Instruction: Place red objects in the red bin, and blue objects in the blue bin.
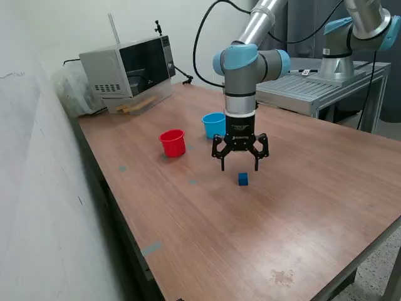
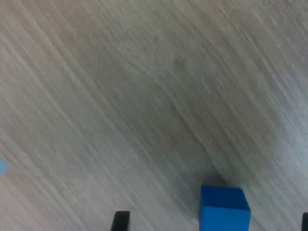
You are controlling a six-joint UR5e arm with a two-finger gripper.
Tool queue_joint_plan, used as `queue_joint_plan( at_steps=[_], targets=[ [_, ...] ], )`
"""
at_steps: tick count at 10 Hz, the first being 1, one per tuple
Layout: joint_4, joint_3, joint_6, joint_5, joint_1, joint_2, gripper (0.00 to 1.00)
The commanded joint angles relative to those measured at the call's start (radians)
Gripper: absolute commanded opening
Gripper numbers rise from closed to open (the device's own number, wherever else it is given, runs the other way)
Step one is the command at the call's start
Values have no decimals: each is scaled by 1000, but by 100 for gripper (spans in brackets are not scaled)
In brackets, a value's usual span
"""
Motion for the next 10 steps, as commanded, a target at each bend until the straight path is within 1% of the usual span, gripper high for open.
queue_joint_plan(
  at_steps=[1,2,5,7,10],
  targets=[
    [-1,3,0,4,1,0,100],
    [0,2,1,4,7,12,0],
    [-1,2,1,6,21,12,0],
    [-1,-1,0,26,22,14,0],
    [-1,-6,0,24,21,17,0]
  ],
)
